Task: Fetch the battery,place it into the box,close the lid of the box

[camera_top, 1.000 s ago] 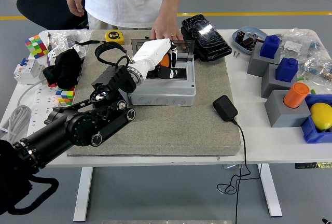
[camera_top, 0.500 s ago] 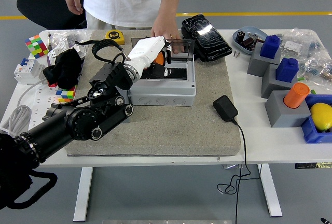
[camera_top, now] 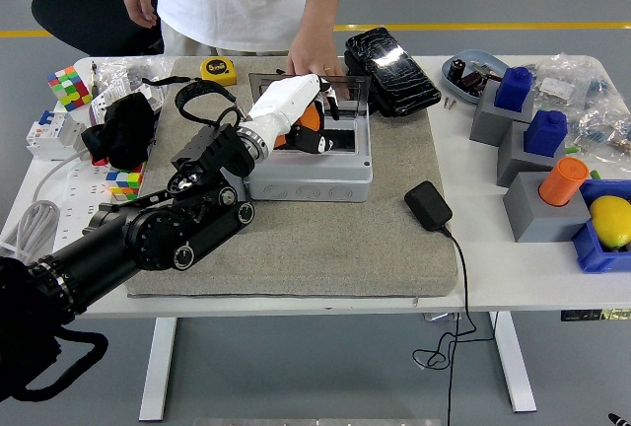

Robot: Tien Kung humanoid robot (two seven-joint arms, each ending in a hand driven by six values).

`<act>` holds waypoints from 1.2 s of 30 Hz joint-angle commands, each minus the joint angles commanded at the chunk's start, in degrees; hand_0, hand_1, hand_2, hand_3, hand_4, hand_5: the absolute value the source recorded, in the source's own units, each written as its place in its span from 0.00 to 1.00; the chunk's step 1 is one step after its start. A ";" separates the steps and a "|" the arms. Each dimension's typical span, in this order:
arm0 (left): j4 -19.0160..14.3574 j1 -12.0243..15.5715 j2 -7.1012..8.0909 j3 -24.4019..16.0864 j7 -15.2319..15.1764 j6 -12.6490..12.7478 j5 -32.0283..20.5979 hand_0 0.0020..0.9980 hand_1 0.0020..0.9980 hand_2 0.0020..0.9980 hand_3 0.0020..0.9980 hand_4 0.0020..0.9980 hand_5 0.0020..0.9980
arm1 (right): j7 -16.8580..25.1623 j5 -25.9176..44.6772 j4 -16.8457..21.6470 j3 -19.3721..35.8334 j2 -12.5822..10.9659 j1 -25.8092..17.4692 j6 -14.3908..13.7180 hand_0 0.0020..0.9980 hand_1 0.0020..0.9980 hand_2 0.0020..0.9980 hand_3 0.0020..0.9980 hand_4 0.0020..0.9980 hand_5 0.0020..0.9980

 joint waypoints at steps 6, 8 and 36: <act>-0.04 0.06 0.00 0.08 -0.46 -0.25 -0.22 0.65 0.70 0.72 0.78 1.00 0.37 | 0.07 -0.31 0.08 0.27 0.06 -0.02 0.03 0.58 0.63 0.66 0.55 0.96 0.47; -0.19 0.08 0.00 0.14 -0.61 -0.24 -0.39 0.65 0.70 0.72 0.78 1.00 0.37 | 0.10 -0.34 0.08 0.31 0.06 -0.02 0.03 0.58 0.63 0.66 0.55 0.96 0.47; -4.83 2.71 0.00 -12.27 -4.95 2.77 3.24 0.87 0.86 0.83 0.82 1.00 0.54 | 0.13 -0.28 0.11 0.48 0.22 -0.17 0.03 0.58 0.63 0.66 0.55 0.96 0.47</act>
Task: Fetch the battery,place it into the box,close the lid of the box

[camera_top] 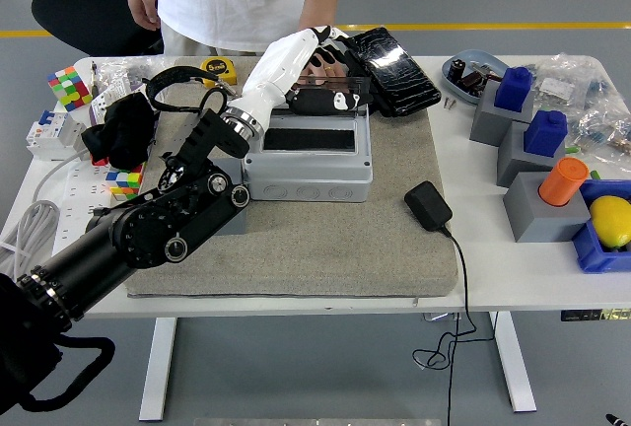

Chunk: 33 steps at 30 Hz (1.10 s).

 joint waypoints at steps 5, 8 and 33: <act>2.47 -0.61 0.00 -0.68 2.79 -1.72 2.09 0.87 0.86 0.83 0.82 1.00 0.54 | -0.02 0.03 0.01 0.02 -0.01 0.02 0.02 0.58 0.63 0.66 0.55 0.96 0.47; 3.09 -0.50 0.00 0.03 4.29 -2.67 2.59 0.89 0.88 0.85 0.83 1.00 0.57 | -0.02 -0.03 0.02 0.03 0.01 0.02 0.03 0.58 0.63 0.66 0.55 0.96 0.47; -10.03 4.25 1.13 10.42 9.47 -5.90 -2.74 0.79 0.77 0.75 0.78 1.00 0.57 | 0.12 -2.11 0.48 2.82 -0.17 -0.35 0.02 0.58 0.63 0.66 0.55 0.96 0.47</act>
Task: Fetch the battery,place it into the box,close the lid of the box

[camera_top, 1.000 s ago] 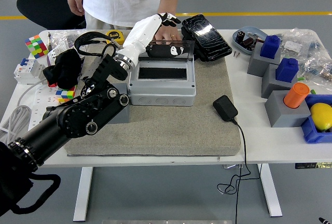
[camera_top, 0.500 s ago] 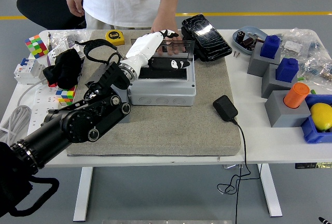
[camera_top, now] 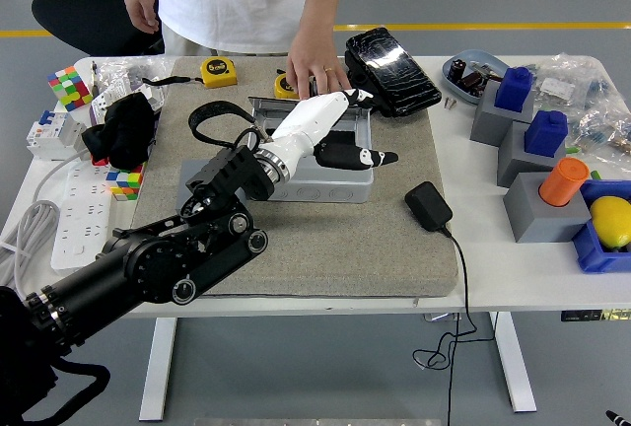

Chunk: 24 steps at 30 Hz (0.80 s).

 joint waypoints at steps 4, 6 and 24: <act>-1.67 1.24 1.87 1.03 0.44 -0.32 -0.95 0.77 0.76 0.74 0.77 1.00 0.56 | -0.01 0.00 -0.02 0.07 0.02 -0.06 0.02 0.58 0.63 0.66 0.55 0.96 0.47; -2.03 1.77 2.56 1.35 0.59 -0.44 -1.32 0.77 0.76 0.74 0.77 1.00 0.56 | 0.00 0.00 -0.03 0.07 0.03 -0.08 0.03 0.58 0.63 0.66 0.55 0.96 0.47; -13.28 14.97 6.22 -16.58 -3.66 1.25 -2.85 0.75 0.75 0.74 0.76 1.00 0.55 | 0.01 0.28 -0.18 -0.15 0.22 -0.04 0.03 0.58 0.63 0.66 0.55 0.96 0.47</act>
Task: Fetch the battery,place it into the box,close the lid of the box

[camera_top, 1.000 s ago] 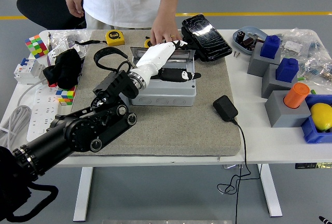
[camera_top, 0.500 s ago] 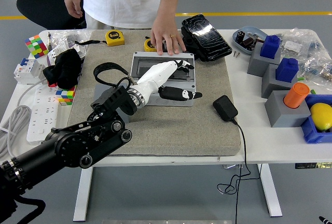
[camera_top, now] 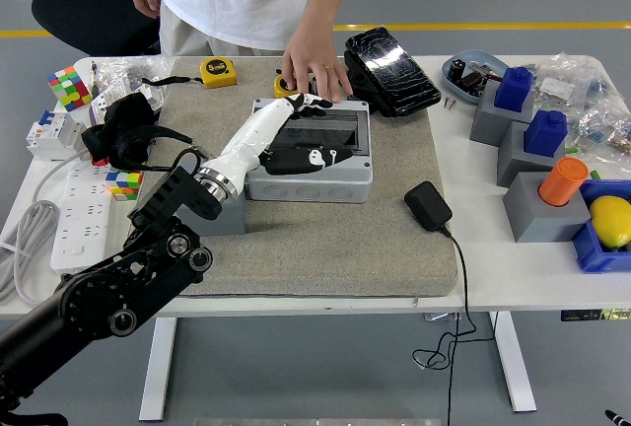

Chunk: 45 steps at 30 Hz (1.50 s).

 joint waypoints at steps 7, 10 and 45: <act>-0.03 6.83 1.19 -11.65 -8.66 4.24 -12.80 0.68 0.71 0.70 0.72 1.00 0.53 | -0.06 1.31 -0.45 -1.22 0.04 0.03 0.05 0.58 0.63 0.66 0.55 0.96 0.47; -0.15 9.49 1.50 -16.68 -9.99 4.70 -16.59 0.61 0.68 0.67 0.70 1.00 0.52 | -0.14 1.77 -0.60 -1.69 -0.02 0.13 0.04 0.58 0.63 0.66 0.55 0.96 0.47; -0.35 15.40 0.68 -35.16 -8.24 3.02 -15.76 0.58 0.65 0.66 0.69 0.99 0.47 | -0.79 2.51 -0.88 -2.20 0.34 -0.05 -0.72 0.58 0.63 0.66 0.55 0.96 0.48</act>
